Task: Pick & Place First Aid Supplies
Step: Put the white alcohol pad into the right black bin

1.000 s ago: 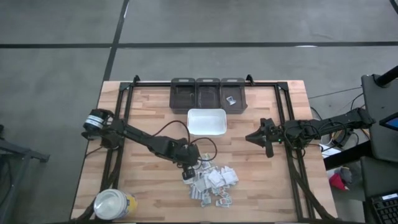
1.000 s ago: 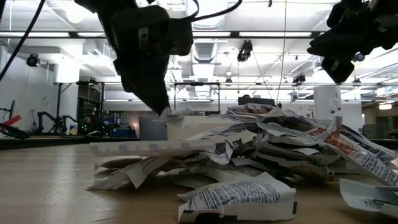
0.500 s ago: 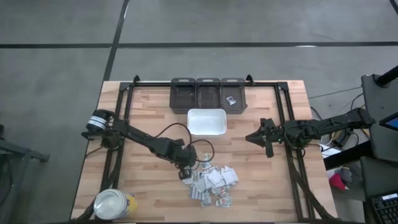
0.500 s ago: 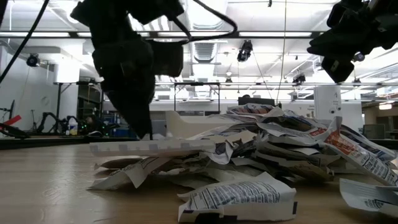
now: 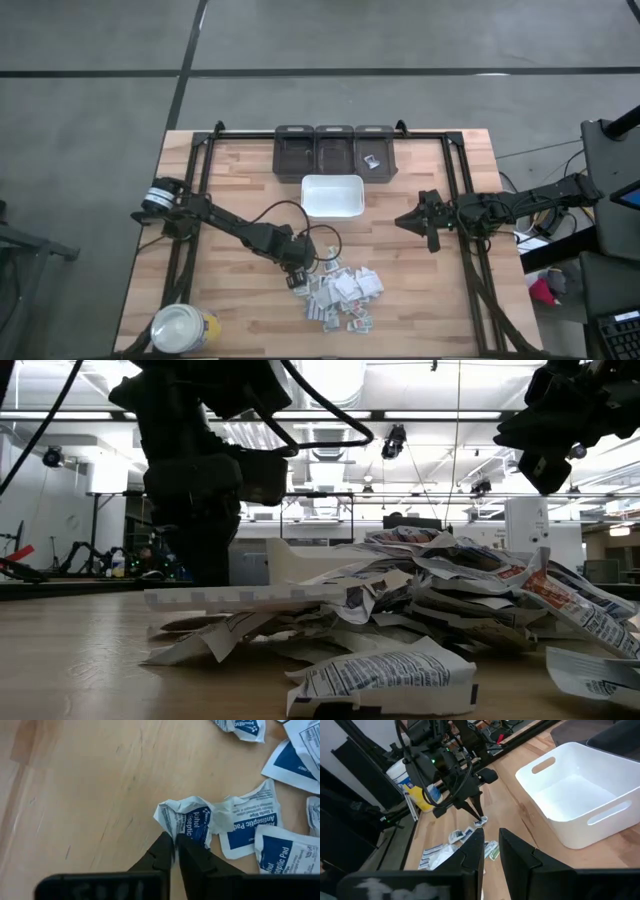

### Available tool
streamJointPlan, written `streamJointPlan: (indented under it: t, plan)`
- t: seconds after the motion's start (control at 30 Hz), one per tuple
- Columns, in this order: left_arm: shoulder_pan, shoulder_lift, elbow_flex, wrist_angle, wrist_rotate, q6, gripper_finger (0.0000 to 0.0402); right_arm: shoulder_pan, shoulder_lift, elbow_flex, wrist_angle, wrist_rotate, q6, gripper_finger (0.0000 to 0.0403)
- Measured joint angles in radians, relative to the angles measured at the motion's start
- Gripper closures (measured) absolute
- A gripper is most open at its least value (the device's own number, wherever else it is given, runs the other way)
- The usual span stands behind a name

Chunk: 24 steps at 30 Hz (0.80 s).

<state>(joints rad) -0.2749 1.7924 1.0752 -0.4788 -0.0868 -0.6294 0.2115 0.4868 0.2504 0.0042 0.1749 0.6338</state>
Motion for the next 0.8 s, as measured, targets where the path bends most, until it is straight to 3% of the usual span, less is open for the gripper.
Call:
streamJointPlan:
  t: [0.33, 0.63, 0.8]
  plan:
    - [-0.001, -0.004, 0.001, -0.101, 0.000, -0.032, 0.0288, 0.000, 0.000, 0.000, 0.000, 0.000, 0.003, 0.0346]
    - [0.000, -0.017, -0.001, -0.111, 0.000, -0.098, 0.0282, 0.000, 0.000, 0.000, 0.000, 0.000, 0.002, 0.0346]
    - [0.000, -0.032, 0.000, -0.058, 0.001, -0.063, 0.0282, 0.000, 0.000, 0.000, 0.000, 0.000, -0.003, 0.0346]
